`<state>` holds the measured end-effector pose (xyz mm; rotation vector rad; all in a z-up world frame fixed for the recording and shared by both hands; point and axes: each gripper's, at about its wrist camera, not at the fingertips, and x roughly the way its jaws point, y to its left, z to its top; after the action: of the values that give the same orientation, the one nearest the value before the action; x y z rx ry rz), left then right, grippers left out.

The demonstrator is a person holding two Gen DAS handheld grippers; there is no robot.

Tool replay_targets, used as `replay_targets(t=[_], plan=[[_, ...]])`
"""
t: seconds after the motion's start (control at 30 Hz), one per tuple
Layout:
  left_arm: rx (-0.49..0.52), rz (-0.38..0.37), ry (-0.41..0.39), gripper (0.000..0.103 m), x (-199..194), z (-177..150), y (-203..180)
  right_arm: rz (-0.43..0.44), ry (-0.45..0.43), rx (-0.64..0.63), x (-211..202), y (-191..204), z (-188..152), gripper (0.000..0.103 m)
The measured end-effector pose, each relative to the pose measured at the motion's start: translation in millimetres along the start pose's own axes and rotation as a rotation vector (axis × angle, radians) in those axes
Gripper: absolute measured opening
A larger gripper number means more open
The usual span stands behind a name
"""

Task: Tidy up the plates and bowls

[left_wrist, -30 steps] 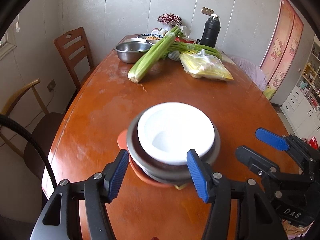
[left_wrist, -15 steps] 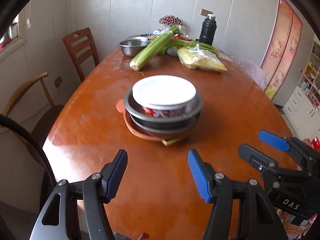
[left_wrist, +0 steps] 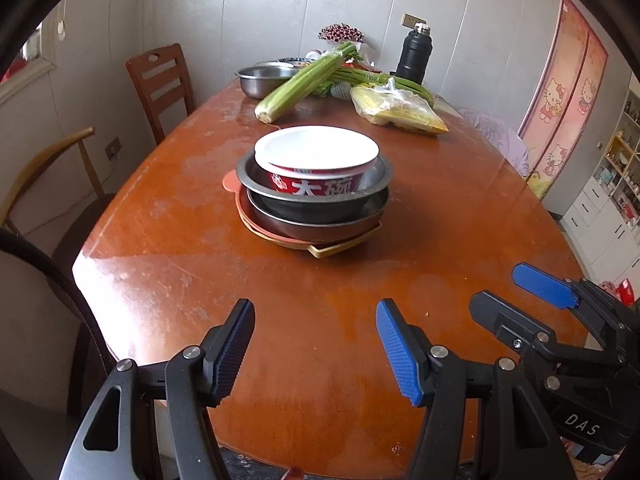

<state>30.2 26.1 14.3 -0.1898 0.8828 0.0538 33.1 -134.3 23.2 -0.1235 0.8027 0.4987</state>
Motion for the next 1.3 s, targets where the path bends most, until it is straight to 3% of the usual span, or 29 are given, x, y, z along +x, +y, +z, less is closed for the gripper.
replay_targets(t=[1.3], plan=[[0.017, 0.042, 0.006, 0.063, 7.7, -3.4, -1.8, -0.007, 0.022, -0.013, 8.3, 3.5, -3.1, 0.068]])
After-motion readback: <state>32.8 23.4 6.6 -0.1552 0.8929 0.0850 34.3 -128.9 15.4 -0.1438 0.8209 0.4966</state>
